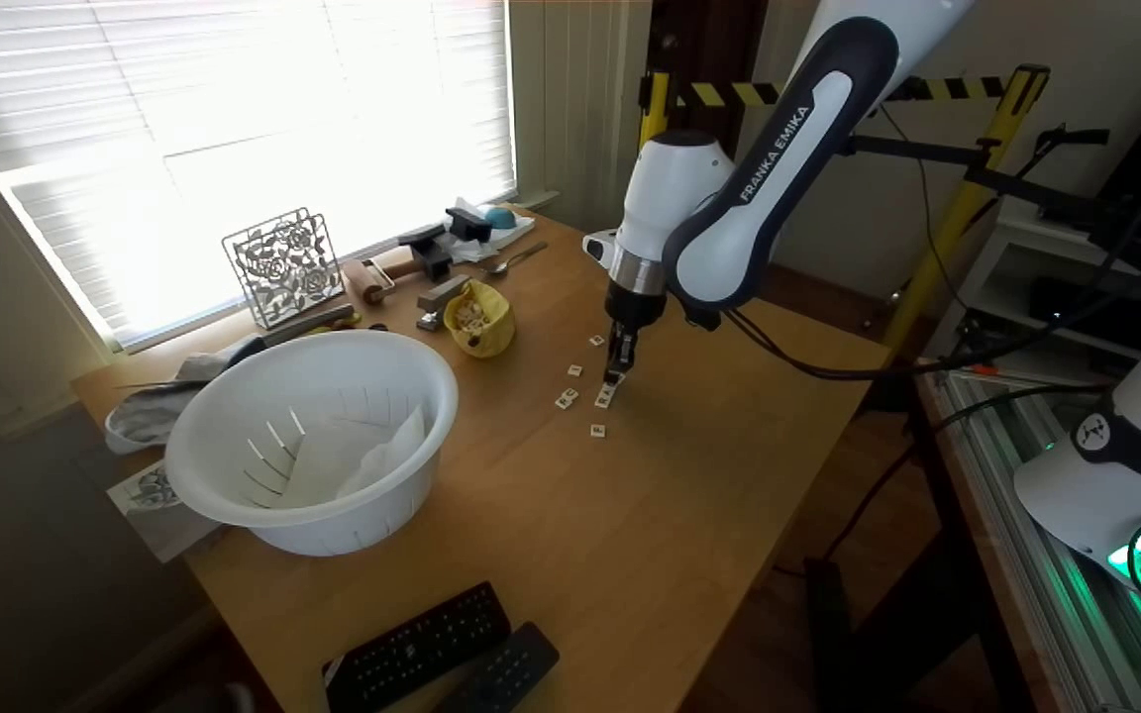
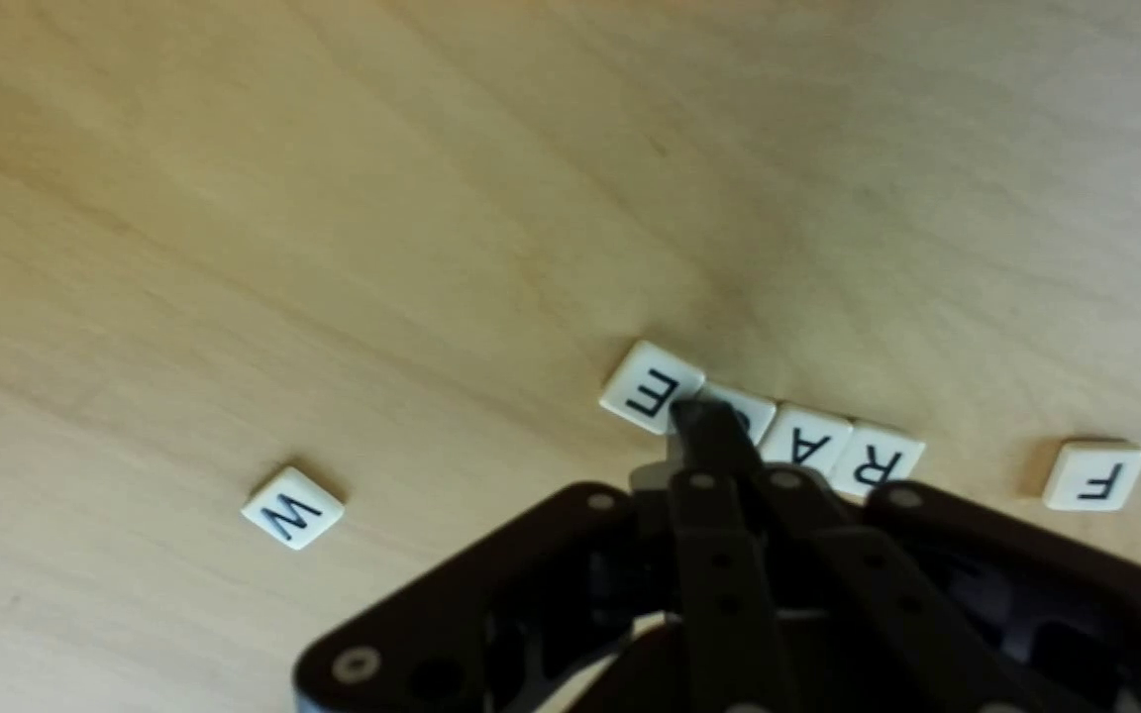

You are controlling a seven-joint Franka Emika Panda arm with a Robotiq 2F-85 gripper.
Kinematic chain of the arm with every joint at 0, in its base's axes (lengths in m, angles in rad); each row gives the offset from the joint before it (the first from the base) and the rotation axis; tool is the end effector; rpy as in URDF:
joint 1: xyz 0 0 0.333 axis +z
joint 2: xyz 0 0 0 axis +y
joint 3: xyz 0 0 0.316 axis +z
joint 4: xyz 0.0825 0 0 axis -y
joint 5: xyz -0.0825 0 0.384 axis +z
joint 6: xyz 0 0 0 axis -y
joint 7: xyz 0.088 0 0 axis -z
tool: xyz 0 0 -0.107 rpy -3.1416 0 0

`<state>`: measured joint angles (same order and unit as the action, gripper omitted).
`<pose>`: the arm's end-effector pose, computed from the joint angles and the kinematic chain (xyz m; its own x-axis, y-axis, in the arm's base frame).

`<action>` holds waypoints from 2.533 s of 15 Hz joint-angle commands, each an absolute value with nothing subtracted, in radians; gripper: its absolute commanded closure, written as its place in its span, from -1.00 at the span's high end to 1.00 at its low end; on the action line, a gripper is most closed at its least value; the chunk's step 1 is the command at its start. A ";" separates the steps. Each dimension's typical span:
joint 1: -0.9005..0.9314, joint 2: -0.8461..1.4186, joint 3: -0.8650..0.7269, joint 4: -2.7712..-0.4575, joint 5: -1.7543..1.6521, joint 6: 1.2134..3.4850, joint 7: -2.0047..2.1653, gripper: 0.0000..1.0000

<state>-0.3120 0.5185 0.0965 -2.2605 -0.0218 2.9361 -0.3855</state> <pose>0.5338 -0.1133 0.1463 0.9714 0.1732 0.1625 0.1718 -0.9849 0.0228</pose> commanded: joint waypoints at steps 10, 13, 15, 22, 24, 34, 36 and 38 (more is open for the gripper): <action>-0.353 0.253 0.122 -2.308 0.075 2.791 -0.430 -1.00; -0.310 0.202 0.087 -2.314 0.095 2.721 -0.403 -1.00; -0.276 0.179 0.059 -2.317 0.085 2.684 -0.370 -0.46; -0.171 0.122 -0.025 -2.335 0.036 2.556 -0.225 0.48; -0.155 0.115 -0.035 -2.339 0.039 2.541 -0.205 0.76; -0.137 0.135 -0.045 -2.331 0.061 2.538 -0.213 1.00; -0.137 0.135 -0.045 -2.331 0.061 2.538 -0.213 1.00; -0.137 0.135 -0.045 -2.331 0.061 2.538 -0.213 1.00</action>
